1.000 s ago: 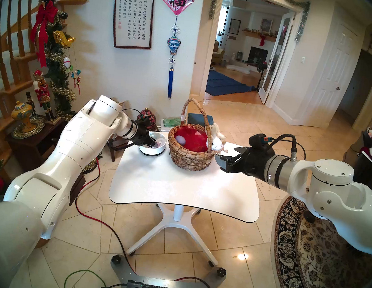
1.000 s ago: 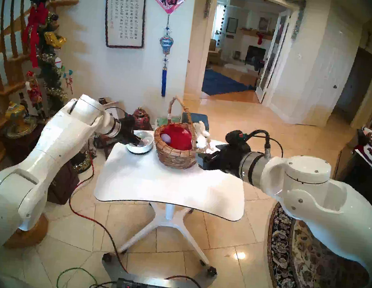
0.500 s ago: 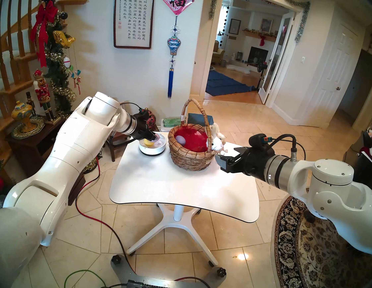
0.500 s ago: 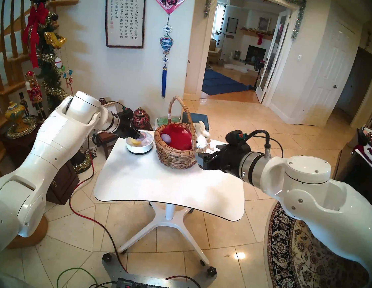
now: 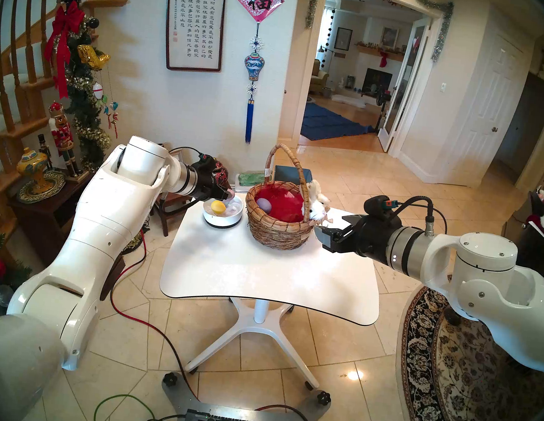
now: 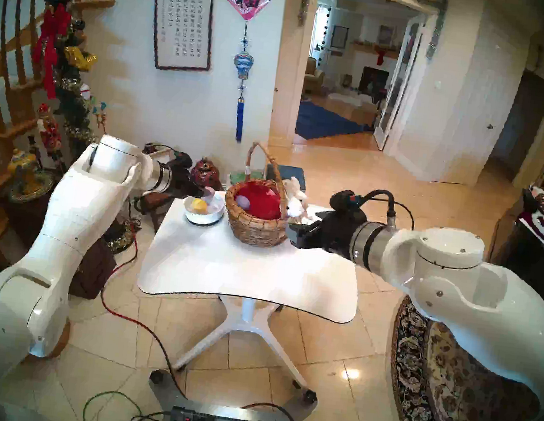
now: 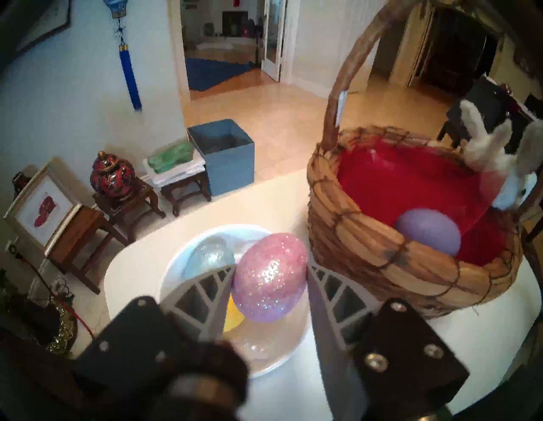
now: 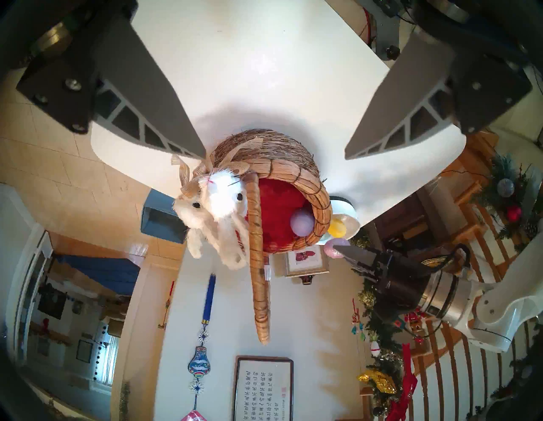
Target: Put easter egg into basket
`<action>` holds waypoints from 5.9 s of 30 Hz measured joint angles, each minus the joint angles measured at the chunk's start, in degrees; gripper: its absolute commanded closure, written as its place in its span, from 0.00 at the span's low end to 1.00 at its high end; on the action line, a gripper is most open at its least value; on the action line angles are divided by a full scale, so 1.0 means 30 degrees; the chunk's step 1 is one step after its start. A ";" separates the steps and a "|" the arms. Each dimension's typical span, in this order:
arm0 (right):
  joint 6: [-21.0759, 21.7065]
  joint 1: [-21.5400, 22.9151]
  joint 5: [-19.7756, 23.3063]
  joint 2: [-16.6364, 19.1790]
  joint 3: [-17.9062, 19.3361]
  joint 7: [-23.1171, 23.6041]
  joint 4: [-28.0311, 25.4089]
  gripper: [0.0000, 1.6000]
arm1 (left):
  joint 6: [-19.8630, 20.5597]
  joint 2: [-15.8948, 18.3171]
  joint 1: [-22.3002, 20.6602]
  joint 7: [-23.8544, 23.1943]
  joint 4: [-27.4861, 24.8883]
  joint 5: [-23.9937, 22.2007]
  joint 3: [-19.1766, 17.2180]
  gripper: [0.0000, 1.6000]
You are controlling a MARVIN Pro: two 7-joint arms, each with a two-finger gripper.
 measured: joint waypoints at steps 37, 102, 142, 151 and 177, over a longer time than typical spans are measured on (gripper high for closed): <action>0.0000 0.0002 0.0004 0.0002 -0.0005 0.0000 0.0001 0.00 | -0.1807 -0.1320 -0.0498 -0.0996 -0.1358 -0.0349 0.2278 0.55; -0.0002 0.0006 0.0008 0.0005 -0.0011 0.0000 0.0001 0.00 | 0.1406 -0.0836 0.0706 0.1527 -0.2175 -0.0046 0.0508 0.00; -0.0002 0.0007 0.0007 0.0006 -0.0013 0.0000 0.0002 0.00 | 0.1858 0.0454 0.0648 0.2063 -0.1694 0.0564 0.0741 0.16; -0.0002 0.0007 0.0008 0.0006 -0.0013 0.0000 0.0001 0.00 | 0.1858 0.0519 0.0664 0.2607 -0.1377 0.1137 0.1035 0.14; -0.0003 0.0007 0.0010 0.0007 -0.0015 0.0000 0.0000 0.00 | 0.1858 0.0006 0.0081 0.2108 0.0654 0.1723 0.1179 0.13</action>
